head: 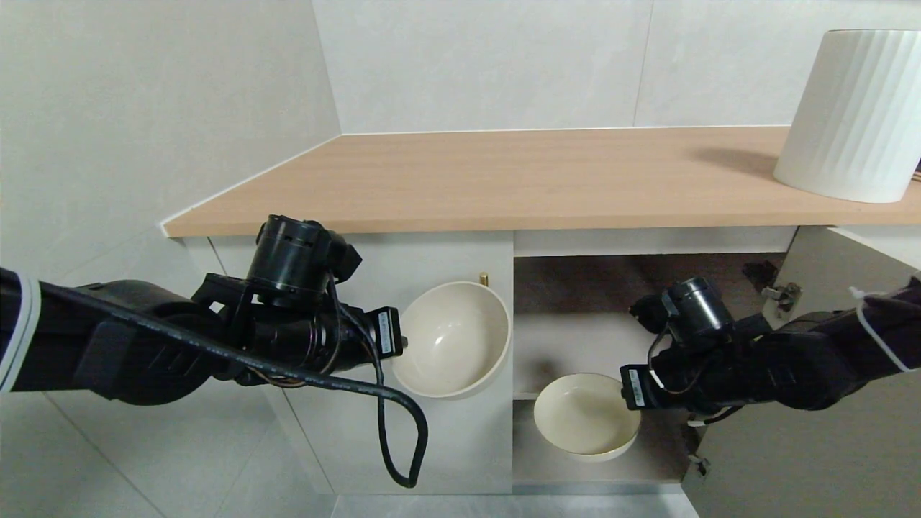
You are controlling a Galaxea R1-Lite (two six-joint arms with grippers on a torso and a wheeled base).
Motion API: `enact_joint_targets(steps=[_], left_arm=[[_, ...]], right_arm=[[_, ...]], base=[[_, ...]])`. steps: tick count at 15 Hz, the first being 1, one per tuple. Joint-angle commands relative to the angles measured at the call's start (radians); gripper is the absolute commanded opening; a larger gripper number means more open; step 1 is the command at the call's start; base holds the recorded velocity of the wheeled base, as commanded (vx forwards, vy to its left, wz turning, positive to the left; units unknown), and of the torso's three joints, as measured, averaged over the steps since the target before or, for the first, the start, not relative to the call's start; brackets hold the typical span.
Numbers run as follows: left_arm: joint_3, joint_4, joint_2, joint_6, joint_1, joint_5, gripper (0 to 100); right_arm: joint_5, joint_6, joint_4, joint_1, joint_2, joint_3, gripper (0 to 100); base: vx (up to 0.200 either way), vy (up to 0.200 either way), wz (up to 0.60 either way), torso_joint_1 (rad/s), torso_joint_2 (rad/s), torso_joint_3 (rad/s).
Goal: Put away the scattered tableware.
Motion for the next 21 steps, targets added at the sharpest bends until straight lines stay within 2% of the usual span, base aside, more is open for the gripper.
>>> enact_joint_targets(steps=[1,5,7,13,16,21], left_arm=[[0.000,-0.002,-0.001,-0.001,0.000,-0.001,0],[0.000,0.000,-0.002,-0.001,0.000,0.001,0],[0.000,0.000,-0.001,-0.001,0.000,0.001,0],[0.000,-0.002,-0.002,0.001,-0.002,0.001,0],[0.000,0.000,-0.002,0.001,-0.005,0.001,0],[0.000,0.000,-0.002,0.004,-0.008,0.002,0]], right_arm=[[-0.018,0.024,-0.090,-0.016,0.142,-0.011,0],[-0.130,0.056,-0.311,-0.044,0.289,-0.019,0],[-0.135,0.056,-0.369,-0.072,0.332,-0.030,0],[-0.191,0.094,-0.374,-0.153,0.423,-0.135,0],[-0.211,0.154,-0.369,-0.161,0.467,-0.208,0],[-0.248,0.156,-0.369,-0.179,0.515,-0.303,0]], base=[[0.000,0.000,0.00,0.000,0.00,0.000],[0.000,0.000,0.00,0.000,0.00,0.000],[0.000,0.000,0.00,0.000,0.00,0.000],[0.000,0.000,0.00,0.000,0.00,0.000],[0.000,0.000,0.00,0.000,0.00,0.000],[0.000,0.000,0.00,0.000,0.00,0.000]])
